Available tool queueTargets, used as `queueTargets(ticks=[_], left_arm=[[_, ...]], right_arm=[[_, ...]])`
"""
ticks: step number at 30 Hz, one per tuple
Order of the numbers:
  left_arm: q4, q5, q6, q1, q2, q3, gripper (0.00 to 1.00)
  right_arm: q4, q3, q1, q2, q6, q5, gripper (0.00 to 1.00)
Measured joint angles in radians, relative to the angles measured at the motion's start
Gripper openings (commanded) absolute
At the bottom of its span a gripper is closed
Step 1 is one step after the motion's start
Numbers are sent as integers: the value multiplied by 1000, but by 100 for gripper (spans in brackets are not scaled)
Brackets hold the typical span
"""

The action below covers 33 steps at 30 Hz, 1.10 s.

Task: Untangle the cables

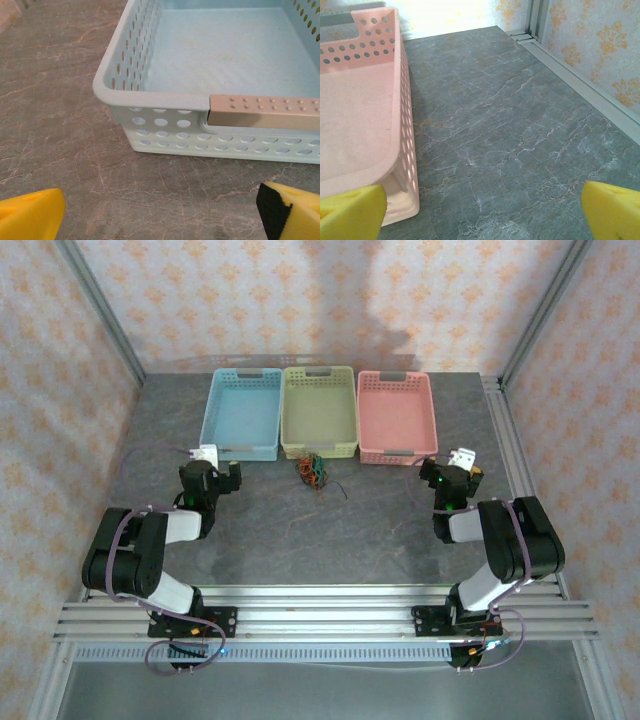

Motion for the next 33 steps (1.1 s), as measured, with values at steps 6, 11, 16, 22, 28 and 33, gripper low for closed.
queueTargets(ticks=[6,11,16,22,28,33], left_arm=[[0,0,0,0,0,0,100],[0,0,0,0,0,0,100],[0,0,0,0,0,0,100],[0,1,0,0,0,0,100],[-176,-124,-25,-50,-59,70,100],[-408,-200,-104,-78,-139,275,100]], right_arm=[[0,0,0,0,0,0,99],[-10,1,-8,0,6,0,99],[-20,1,-24,0,13,2,99],[-2,-31,-18,-47,13,24,99],[26,-104,59,-213,-19,107,99],[61,-120,146,-296,-71,184,99]])
